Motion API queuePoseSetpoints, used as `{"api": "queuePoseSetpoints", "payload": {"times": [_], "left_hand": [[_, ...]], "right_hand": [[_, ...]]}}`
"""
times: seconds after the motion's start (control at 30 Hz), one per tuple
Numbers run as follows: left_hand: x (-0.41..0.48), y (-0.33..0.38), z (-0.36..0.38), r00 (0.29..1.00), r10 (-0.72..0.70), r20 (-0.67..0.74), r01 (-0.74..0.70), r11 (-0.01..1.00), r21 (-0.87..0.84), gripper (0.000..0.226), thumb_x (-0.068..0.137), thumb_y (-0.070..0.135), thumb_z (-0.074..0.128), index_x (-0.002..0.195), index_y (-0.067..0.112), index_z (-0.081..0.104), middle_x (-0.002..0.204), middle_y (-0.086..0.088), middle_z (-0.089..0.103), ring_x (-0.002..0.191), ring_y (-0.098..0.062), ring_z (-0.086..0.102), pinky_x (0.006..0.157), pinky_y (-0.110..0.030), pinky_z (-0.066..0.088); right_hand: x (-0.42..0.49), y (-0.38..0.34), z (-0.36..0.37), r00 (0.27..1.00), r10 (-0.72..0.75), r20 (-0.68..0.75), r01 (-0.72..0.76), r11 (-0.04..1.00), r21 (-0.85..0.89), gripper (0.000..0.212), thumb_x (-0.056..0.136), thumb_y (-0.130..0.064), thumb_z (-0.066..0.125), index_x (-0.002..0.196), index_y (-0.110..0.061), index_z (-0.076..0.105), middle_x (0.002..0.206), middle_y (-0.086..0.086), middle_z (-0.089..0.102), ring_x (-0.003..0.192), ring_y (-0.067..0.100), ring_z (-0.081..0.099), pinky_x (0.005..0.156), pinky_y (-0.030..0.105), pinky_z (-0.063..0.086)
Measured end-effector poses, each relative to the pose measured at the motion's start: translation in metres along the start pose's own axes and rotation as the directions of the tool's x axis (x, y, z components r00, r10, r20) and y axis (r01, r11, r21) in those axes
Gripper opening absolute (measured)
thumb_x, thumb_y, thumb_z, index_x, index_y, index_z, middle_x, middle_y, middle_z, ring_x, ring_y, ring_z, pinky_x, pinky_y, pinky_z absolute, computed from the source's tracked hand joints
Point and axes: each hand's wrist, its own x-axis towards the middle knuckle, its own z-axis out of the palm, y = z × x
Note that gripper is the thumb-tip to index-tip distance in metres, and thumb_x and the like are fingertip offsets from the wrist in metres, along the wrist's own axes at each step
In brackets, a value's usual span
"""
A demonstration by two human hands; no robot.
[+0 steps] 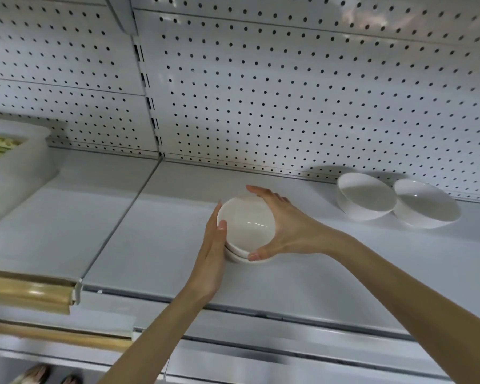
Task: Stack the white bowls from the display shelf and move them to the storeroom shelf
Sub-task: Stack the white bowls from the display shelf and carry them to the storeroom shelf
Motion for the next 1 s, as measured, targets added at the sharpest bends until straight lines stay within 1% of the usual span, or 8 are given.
{"api": "queuePoseSetpoints", "payload": {"times": [0.1,0.23,0.43,0.53,0.67,0.77,0.87,1.0], "left_hand": [[-0.001,-0.001,0.003,0.999,0.007,-0.033,-0.008,1.000,-0.022,0.061,0.090,0.058,0.027,0.147,0.035,0.030,0.144,0.012,0.044,0.129,-0.003,0.044,0.100,-0.014,0.040],[0.000,0.000,0.010,0.998,0.012,-0.061,-0.015,0.998,-0.054,0.052,0.094,0.058,0.031,0.141,0.036,0.035,0.134,0.014,0.051,0.122,-0.001,0.050,0.095,-0.013,0.046],[0.006,-0.001,0.029,1.000,-0.014,-0.016,0.012,0.995,-0.096,0.056,0.090,0.056,0.034,0.142,0.035,0.035,0.139,0.009,0.051,0.128,-0.008,0.049,0.110,-0.035,0.040],[0.014,0.000,0.046,0.999,-0.029,0.022,0.030,0.996,-0.087,0.054,0.096,0.056,0.035,0.145,0.033,0.033,0.143,0.009,0.048,0.132,-0.008,0.045,0.113,-0.033,0.035],[0.025,0.001,0.068,0.996,-0.048,0.072,0.052,0.997,-0.063,0.046,0.102,0.044,0.028,0.147,0.033,0.029,0.148,0.012,0.041,0.135,-0.001,0.038,0.106,-0.017,0.031],[0.031,0.001,0.081,0.995,-0.045,0.087,0.049,0.998,-0.045,0.046,0.102,0.047,0.031,0.145,0.031,0.034,0.144,0.010,0.046,0.132,-0.002,0.042,0.108,-0.022,0.033],[0.034,0.004,0.085,0.998,-0.043,0.056,0.046,0.998,-0.054,0.032,0.104,0.036,0.031,0.131,0.031,0.046,0.128,0.012,0.058,0.116,0.002,0.054,0.101,-0.019,0.042],[0.043,0.008,0.081,0.998,-0.064,0.006,0.064,0.997,-0.036,0.022,0.104,0.032,0.036,0.115,0.033,0.054,0.119,0.009,0.061,0.119,-0.012,0.054,0.107,-0.033,0.039]], "right_hand": [[-0.001,0.001,0.001,1.000,0.000,-0.007,0.000,1.000,0.005,0.122,0.058,-0.042,0.088,0.148,-0.040,0.005,0.149,-0.012,0.023,0.134,0.007,0.019,0.107,0.030,0.029],[-0.001,0.003,0.001,1.000,-0.004,-0.006,0.004,1.000,0.005,0.121,0.060,-0.042,0.087,0.149,-0.040,0.005,0.149,-0.013,0.022,0.134,0.006,0.017,0.104,0.028,0.027],[-0.008,0.017,-0.009,0.999,0.023,-0.036,-0.024,1.000,-0.018,0.122,0.058,-0.045,0.087,0.149,-0.039,0.006,0.151,-0.016,0.020,0.135,0.008,0.017,0.108,0.030,0.025],[-0.015,0.031,-0.017,0.996,0.058,-0.068,-0.060,0.998,-0.034,0.122,0.057,-0.047,0.087,0.149,-0.039,0.006,0.152,-0.015,0.020,0.138,0.012,0.017,0.112,0.034,0.025],[-0.026,0.046,-0.029,0.987,0.120,-0.109,-0.121,0.993,-0.005,0.120,0.060,-0.045,0.086,0.150,-0.038,0.006,0.153,-0.015,0.018,0.138,0.008,0.013,0.108,0.027,0.020],[-0.036,0.059,-0.034,0.978,0.151,-0.145,-0.150,0.989,0.017,0.112,0.065,-0.045,0.083,0.150,-0.034,0.011,0.153,-0.014,0.020,0.141,0.009,0.012,0.108,0.024,0.015],[-0.056,0.068,-0.040,0.950,0.240,-0.200,-0.182,0.945,0.271,0.081,0.077,-0.043,0.074,0.144,-0.034,0.030,0.145,-0.013,0.036,0.136,0.008,0.029,0.109,0.024,0.025],[-0.094,0.091,-0.053,0.781,0.542,-0.311,-0.213,0.699,0.682,0.044,0.089,-0.037,0.061,0.126,-0.014,0.055,0.118,0.007,0.060,0.099,0.016,0.064,0.084,0.028,0.053]]}}
